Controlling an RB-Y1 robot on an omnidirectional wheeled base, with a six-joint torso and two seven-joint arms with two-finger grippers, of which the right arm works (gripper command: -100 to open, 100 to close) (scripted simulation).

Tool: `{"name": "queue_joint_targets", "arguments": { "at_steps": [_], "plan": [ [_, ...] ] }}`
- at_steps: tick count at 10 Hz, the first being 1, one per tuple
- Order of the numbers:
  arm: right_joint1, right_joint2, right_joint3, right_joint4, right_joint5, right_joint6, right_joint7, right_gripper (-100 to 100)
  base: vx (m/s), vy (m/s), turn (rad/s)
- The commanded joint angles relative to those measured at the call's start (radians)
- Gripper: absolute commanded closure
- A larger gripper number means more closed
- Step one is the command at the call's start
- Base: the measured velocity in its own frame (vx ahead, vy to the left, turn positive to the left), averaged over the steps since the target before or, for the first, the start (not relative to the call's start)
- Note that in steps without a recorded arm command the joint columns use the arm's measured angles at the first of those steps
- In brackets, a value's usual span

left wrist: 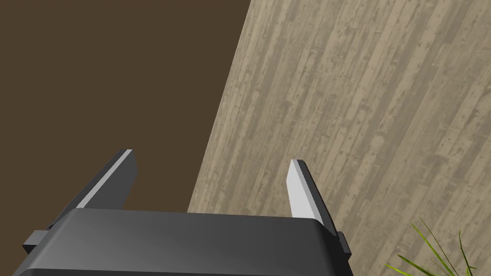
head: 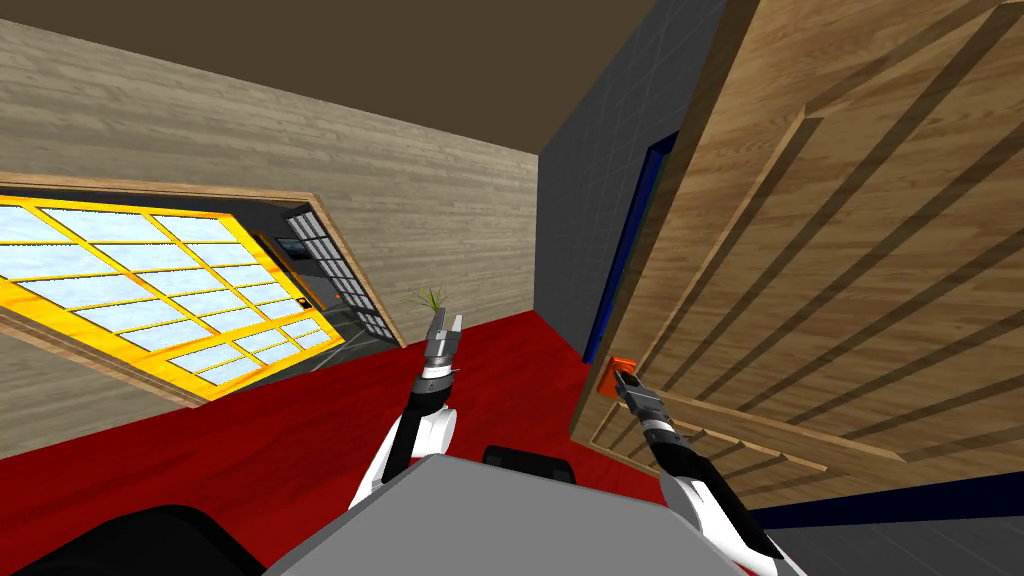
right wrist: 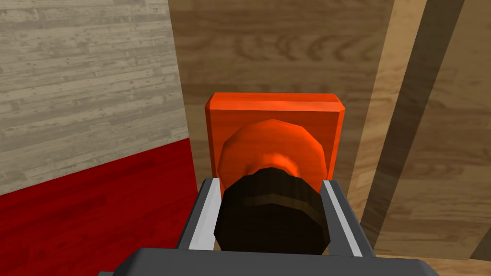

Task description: Pull the door open

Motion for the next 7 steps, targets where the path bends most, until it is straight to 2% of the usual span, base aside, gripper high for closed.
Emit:
{"name": "queue_joint_targets", "arguments": {
  "at_steps": [1,7],
  "plan": [
    [0.013,-0.015,0.013,-0.009,0.004,-0.011,-0.014,100,-0.186,-0.038,0.116],
    [0.049,-0.078,0.060,-0.028,0.017,-0.057,-0.072,100,-0.202,-0.053,0.113]
  ]
}}
